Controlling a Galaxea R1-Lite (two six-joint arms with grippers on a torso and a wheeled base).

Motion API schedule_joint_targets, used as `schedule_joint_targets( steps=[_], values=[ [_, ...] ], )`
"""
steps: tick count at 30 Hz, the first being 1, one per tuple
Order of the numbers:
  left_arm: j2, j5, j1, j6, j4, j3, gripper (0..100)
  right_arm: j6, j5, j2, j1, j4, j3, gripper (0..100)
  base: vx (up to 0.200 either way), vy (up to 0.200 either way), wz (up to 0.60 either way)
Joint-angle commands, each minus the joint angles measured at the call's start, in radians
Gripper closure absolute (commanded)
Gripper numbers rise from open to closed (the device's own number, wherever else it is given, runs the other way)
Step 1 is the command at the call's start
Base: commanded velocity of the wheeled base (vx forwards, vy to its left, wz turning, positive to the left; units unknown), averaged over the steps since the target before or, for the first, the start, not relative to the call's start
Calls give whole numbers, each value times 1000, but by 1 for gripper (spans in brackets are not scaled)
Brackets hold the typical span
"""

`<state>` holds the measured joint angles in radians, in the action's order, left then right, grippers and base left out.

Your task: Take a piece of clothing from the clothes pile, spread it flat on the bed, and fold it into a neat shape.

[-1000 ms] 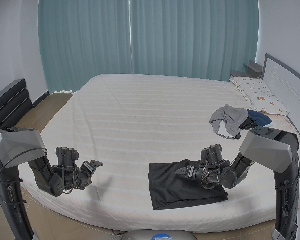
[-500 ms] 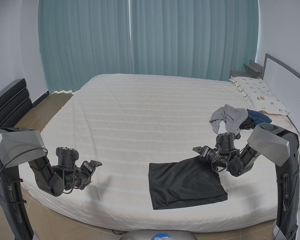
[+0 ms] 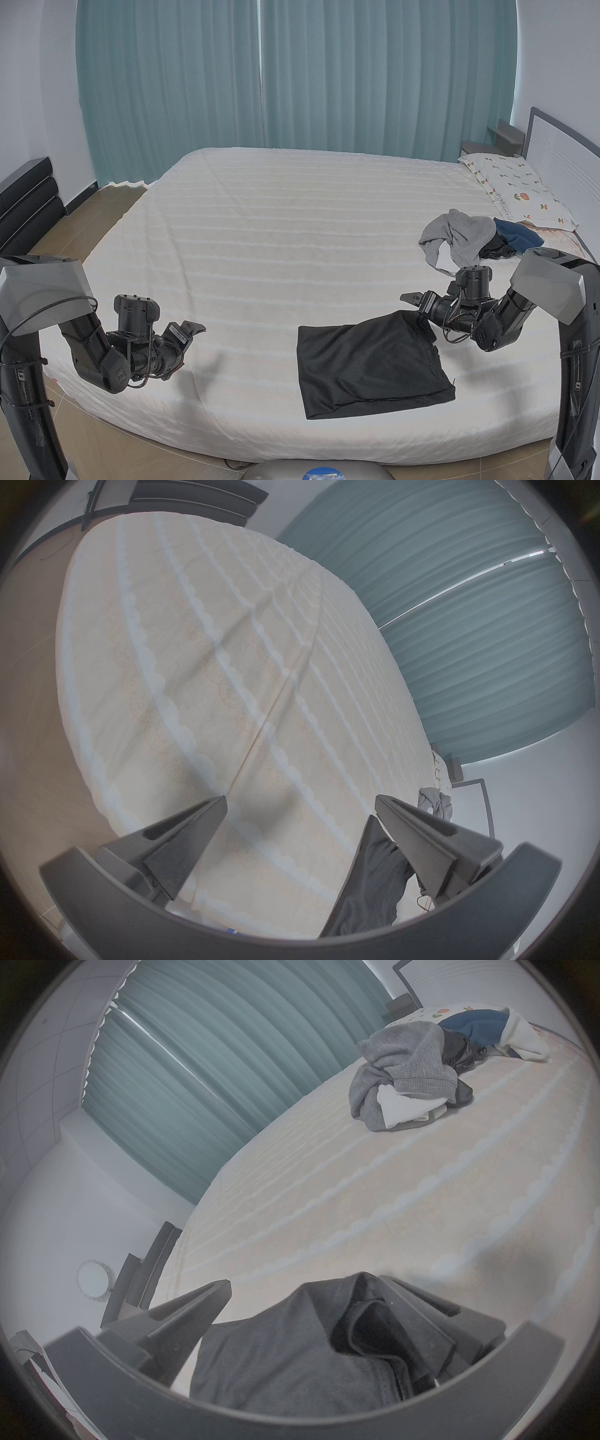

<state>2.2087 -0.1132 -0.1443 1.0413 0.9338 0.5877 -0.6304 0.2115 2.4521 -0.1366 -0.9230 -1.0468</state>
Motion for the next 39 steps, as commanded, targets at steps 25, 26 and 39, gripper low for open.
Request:
schedule_joint_targets(
  steps=[25,26,39],
  values=[
    [3,6,-3,0,0,0,0,55,3,77,51,-5,-32,100,0,0,0],
    [3,6,-3,0,0,0,0,55,3,77,52,-4,-32,100,0,0,0],
    [8,20,-9,-1,0,0,0,54,3,102,97,9,-58,100,0,0,0]
  ],
)
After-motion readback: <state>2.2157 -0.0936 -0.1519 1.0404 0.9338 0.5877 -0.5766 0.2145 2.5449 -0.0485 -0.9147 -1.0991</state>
